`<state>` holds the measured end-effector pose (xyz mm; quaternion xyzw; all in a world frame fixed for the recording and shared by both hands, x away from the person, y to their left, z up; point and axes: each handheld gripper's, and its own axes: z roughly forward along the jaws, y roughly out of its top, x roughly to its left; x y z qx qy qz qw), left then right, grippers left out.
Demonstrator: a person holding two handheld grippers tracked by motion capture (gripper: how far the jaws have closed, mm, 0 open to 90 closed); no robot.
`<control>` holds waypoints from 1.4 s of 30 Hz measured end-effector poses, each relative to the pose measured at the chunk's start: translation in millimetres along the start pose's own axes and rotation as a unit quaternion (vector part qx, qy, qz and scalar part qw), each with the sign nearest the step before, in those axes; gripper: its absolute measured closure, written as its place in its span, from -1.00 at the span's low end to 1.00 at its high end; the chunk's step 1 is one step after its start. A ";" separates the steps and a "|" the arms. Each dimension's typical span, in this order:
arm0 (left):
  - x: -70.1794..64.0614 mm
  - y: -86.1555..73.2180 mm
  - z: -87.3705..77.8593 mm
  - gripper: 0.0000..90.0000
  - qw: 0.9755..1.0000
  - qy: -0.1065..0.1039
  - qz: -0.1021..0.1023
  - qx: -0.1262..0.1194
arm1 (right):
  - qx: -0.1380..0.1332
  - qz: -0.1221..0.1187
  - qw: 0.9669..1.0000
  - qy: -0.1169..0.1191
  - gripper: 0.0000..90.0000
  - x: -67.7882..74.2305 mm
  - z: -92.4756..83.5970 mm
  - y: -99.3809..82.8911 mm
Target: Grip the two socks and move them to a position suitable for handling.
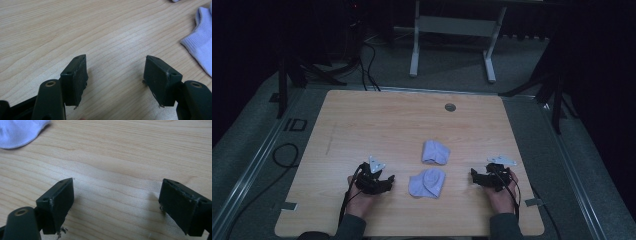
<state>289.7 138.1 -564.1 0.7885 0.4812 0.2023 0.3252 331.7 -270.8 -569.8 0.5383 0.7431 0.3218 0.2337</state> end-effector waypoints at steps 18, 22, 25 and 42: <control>-2.8 -0.4 1.9 -0.29 1.000 0.002 -0.003 -0.006 | 0.011 -0.010 1.000 0.010 -0.55 4.3 -4.7 0.4; -2.7 -0.4 2.0 -0.29 1.000 0.002 -0.001 -0.006 | 0.013 -0.013 1.000 0.013 -0.38 8.3 -6.8 1.4; -2.8 -0.4 2.2 -0.30 1.000 0.002 -0.001 -0.006 | 0.014 -0.028 0.999 0.031 -0.07 12.8 -10.8 3.0; -5.6 -1.7 3.8 -0.34 1.000 0.004 -0.003 -0.016 | 0.005 -0.083 0.992 0.098 0.37 40.5 -23.7 14.2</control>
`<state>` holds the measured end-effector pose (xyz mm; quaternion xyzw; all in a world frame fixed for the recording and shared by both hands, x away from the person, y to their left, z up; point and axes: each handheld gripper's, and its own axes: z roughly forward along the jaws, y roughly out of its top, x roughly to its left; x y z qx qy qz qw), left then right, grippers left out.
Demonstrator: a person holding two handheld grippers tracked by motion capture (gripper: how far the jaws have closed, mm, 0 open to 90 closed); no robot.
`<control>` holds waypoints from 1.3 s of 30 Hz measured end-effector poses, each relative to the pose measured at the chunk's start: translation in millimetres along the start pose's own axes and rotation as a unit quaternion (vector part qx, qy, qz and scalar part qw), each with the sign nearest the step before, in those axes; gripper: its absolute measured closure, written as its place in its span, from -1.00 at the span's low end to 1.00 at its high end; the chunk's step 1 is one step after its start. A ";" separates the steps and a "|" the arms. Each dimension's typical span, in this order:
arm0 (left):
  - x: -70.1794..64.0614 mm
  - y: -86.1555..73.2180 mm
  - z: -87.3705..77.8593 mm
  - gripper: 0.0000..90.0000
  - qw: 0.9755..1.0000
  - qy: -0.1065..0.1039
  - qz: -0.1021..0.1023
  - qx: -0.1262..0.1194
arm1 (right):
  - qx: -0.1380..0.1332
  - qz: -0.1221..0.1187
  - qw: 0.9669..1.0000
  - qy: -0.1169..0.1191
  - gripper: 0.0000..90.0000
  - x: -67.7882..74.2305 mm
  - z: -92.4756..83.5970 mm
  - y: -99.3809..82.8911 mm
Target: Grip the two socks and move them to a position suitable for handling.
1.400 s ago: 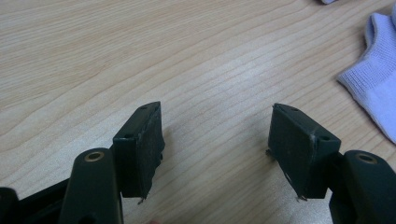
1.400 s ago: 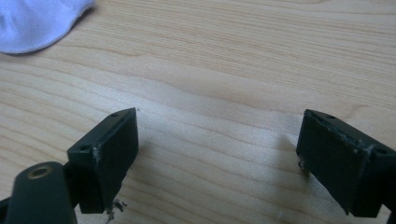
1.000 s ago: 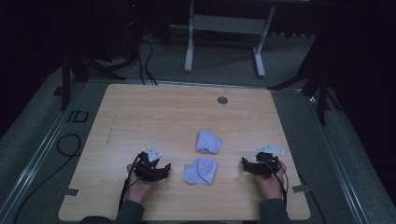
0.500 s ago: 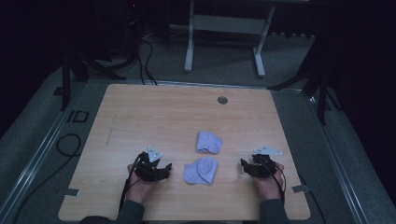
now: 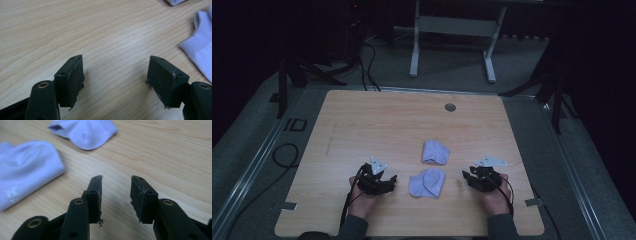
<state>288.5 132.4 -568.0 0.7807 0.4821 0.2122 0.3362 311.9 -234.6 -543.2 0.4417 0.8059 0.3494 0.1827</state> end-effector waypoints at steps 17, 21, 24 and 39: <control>-0.8 5.4 6.1 -0.34 1.000 -0.004 0.005 -0.002 | 0.007 -0.038 0.999 0.024 0.32 22.8 7.7 7.3; -1.5 6.7 7.4 -0.34 1.000 -0.005 0.006 -0.001 | 0.005 -0.037 0.999 0.032 0.31 24.0 9.3 9.7; -1.7 7.0 7.6 -0.34 1.000 -0.005 0.006 -0.001 | 0.005 -0.038 0.999 0.034 0.31 25.3 10.0 10.7; -17.6 18.5 7.2 0.22 0.999 -0.027 -0.027 0.002 | 0.009 -0.067 0.994 0.088 0.40 55.1 21.2 21.5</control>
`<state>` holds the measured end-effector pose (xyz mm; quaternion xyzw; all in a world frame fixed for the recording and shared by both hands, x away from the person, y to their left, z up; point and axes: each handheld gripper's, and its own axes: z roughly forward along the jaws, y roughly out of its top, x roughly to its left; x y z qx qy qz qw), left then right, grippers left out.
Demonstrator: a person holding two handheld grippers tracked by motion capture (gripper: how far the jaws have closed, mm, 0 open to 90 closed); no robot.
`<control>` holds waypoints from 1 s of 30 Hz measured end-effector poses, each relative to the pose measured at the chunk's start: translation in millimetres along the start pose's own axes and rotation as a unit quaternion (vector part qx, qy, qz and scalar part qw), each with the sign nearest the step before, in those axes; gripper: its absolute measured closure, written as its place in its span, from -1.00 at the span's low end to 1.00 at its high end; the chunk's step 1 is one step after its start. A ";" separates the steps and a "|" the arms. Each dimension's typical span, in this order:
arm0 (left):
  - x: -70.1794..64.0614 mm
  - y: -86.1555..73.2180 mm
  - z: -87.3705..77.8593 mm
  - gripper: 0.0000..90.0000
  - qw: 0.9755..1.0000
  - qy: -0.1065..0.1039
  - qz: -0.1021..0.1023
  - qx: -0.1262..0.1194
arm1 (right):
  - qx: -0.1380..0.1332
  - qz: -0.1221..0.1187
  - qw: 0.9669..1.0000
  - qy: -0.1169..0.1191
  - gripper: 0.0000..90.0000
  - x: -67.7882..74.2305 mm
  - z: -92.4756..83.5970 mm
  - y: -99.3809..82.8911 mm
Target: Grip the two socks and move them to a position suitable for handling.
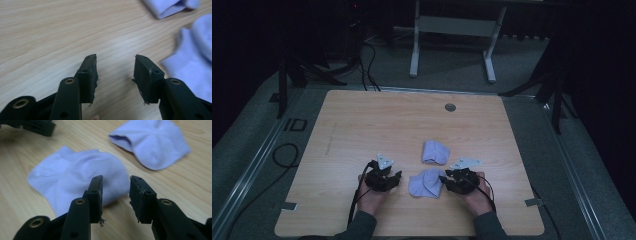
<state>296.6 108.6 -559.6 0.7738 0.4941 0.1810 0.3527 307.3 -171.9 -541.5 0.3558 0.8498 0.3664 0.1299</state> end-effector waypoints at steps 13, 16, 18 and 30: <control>-39.1 6.9 7.3 0.79 0.995 -0.065 0.077 -0.008 | 0.033 -0.035 0.999 0.000 0.48 13.5 19.1 2.3; -40.8 3.9 9.8 0.89 0.994 -0.064 0.088 0.003 | 0.033 -0.041 0.999 -0.014 0.45 11.6 20.2 3.2; -42.2 3.4 9.0 0.93 0.994 -0.056 0.099 0.006 | 0.031 -0.042 0.998 -0.023 0.44 9.0 21.0 3.4; -45.3 0.9 7.7 0.93 0.993 -0.068 0.101 0.008 | 0.010 -0.031 0.998 -0.047 0.53 15.8 11.1 18.5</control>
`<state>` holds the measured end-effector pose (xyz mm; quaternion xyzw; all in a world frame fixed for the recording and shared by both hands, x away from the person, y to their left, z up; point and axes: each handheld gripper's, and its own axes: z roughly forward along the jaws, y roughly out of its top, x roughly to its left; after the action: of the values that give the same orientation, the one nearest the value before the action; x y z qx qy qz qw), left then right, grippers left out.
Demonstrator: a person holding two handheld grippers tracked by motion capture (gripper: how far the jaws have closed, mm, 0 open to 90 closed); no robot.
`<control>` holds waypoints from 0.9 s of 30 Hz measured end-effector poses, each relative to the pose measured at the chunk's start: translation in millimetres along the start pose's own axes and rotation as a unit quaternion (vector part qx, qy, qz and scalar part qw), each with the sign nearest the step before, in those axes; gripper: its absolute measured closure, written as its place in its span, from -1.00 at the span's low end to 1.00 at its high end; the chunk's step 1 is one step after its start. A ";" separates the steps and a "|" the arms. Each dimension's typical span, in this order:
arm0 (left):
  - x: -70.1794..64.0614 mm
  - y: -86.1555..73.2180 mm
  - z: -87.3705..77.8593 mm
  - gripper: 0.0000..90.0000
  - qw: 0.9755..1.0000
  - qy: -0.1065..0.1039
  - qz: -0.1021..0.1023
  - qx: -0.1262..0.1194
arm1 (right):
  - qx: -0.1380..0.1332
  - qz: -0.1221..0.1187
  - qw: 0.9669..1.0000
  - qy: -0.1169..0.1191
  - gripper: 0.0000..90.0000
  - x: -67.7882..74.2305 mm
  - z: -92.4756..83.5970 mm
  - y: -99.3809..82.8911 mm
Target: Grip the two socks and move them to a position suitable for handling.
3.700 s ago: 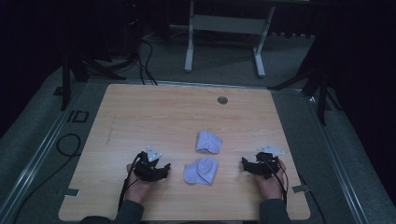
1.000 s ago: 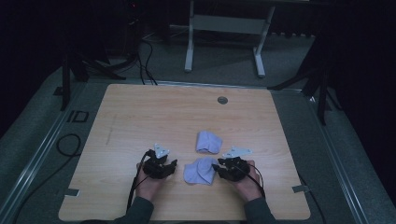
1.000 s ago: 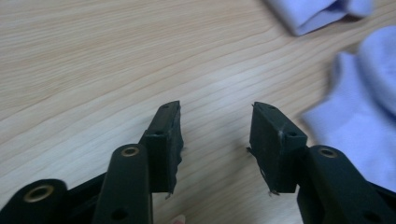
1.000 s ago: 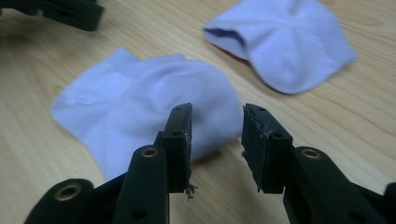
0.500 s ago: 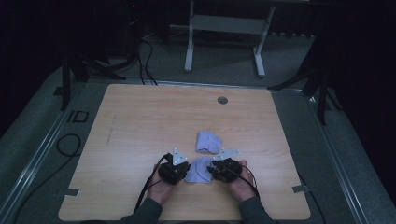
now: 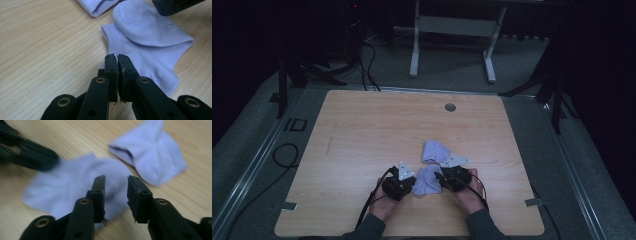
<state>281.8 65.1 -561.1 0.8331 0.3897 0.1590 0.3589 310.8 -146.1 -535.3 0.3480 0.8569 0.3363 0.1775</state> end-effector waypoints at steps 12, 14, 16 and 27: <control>-1.3 -2.3 0.2 0.92 1.000 0.004 0.000 -0.009 | 0.025 -0.005 0.999 0.040 0.47 19.5 34.6 29.1; -1.1 -2.3 0.2 0.92 1.000 0.004 -0.001 -0.009 | 0.043 -0.008 0.998 0.035 0.54 19.7 40.8 28.1; -1.3 -2.3 0.2 0.92 1.000 0.004 0.000 -0.009 | 0.051 -0.014 0.998 0.029 0.72 19.8 42.9 27.6; -4.8 -2.9 0.7 0.93 1.000 0.017 0.018 -0.009 | 0.025 0.003 0.998 0.049 0.92 10.3 22.7 31.6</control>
<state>277.6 62.4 -563.6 0.8338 0.3796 0.1832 0.3564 330.9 -111.7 -530.1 0.3385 0.8715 0.3317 0.1257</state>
